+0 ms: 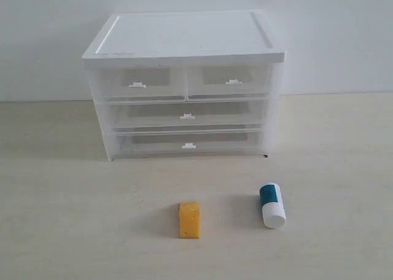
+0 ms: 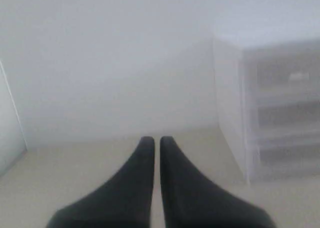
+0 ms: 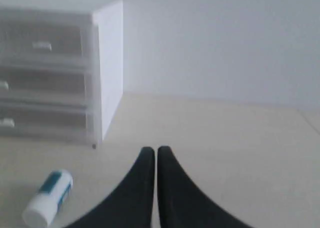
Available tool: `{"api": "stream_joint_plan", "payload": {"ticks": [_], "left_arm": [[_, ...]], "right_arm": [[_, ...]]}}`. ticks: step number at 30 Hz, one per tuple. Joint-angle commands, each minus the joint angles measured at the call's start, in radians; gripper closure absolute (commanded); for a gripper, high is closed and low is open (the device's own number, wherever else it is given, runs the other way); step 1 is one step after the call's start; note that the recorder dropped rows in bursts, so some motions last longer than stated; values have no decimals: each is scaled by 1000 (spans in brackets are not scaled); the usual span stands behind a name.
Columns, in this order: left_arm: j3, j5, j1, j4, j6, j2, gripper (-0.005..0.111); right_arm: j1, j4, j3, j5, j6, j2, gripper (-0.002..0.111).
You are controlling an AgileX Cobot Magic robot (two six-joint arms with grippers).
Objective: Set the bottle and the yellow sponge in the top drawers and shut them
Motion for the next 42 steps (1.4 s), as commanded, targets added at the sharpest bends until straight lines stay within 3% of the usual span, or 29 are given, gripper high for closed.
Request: {"api": "stream_joint_plan", "payload": {"ticks": [1,4,9,15,18,20,23,26,31,37,42], "left_arm": [[-1,-345,3,-16,-52,-1,103],[-1,-541,3,-16,-210,-1,103],[-1,-748,3,24,-777,-1,103],[-1,-944,3,-39,-767,-1,103],[-61,-847,3,-38,-755,-1,103],[-138,-681,3,46,-715,-1,103],[-258,-477,3,279,-681,55,103],[-340,-418,3,449,-745,142,103],[-443,-414,3,727,-791,311,103],[-505,-435,3,1070,-1167,550,103],[-551,-635,3,1213,-1243,803,103]], "right_arm": [[-2,-9,-1,-290,-6,-5,108],[-2,-4,-1,-494,-4,-5,108],[-2,-4,-1,-722,1,-5,108],[-2,-4,-1,-987,23,-5,108],[-2,28,-1,-1072,140,-5,108],[-2,66,-1,-1046,255,-5,108],[-2,77,-73,-845,358,-5,108],[-2,44,-171,-629,369,-5,108],[-2,29,-334,-446,394,27,108],[2,-37,-497,-283,462,187,108],[43,-74,-543,-241,464,358,108]]}}
